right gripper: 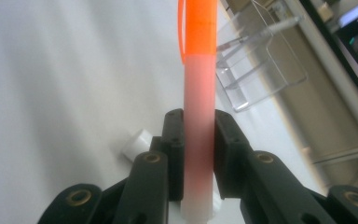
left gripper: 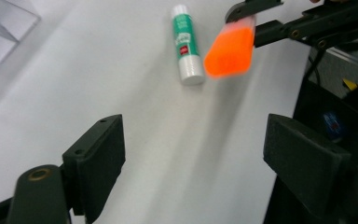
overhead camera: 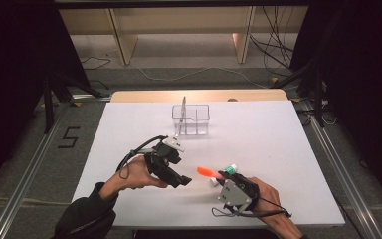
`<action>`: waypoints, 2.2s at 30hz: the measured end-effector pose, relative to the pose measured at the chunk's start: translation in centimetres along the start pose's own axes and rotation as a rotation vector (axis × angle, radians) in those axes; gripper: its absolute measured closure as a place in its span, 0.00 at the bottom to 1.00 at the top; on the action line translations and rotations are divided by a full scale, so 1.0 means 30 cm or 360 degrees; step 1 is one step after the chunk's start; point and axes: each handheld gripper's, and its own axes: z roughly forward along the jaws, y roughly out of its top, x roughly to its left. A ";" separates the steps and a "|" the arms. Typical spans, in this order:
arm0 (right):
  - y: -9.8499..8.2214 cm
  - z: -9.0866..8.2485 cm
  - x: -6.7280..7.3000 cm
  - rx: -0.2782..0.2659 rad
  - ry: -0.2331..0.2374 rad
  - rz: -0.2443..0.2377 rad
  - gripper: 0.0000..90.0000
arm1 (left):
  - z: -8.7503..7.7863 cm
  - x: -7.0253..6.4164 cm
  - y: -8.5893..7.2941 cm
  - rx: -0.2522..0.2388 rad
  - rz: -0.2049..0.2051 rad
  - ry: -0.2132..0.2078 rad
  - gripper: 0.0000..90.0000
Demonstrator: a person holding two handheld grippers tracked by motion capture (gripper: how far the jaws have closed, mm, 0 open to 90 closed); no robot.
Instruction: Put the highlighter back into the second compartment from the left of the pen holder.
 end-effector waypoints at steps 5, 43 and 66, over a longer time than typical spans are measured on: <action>-0.025 0.002 -0.079 -0.0115 0.0105 0.0425 0.86 | -0.003 0.001 -0.045 -0.0172 -0.0053 0.0094 0.21; 0.095 0.319 -0.416 -0.0493 0.0108 0.1465 0.86 | -0.015 -0.006 -0.225 -0.0755 -0.0225 0.0359 0.17; 0.169 0.530 -0.480 -0.0410 -0.0064 0.1547 0.86 | -0.023 -0.002 -0.234 -0.0795 -0.0251 0.0392 0.17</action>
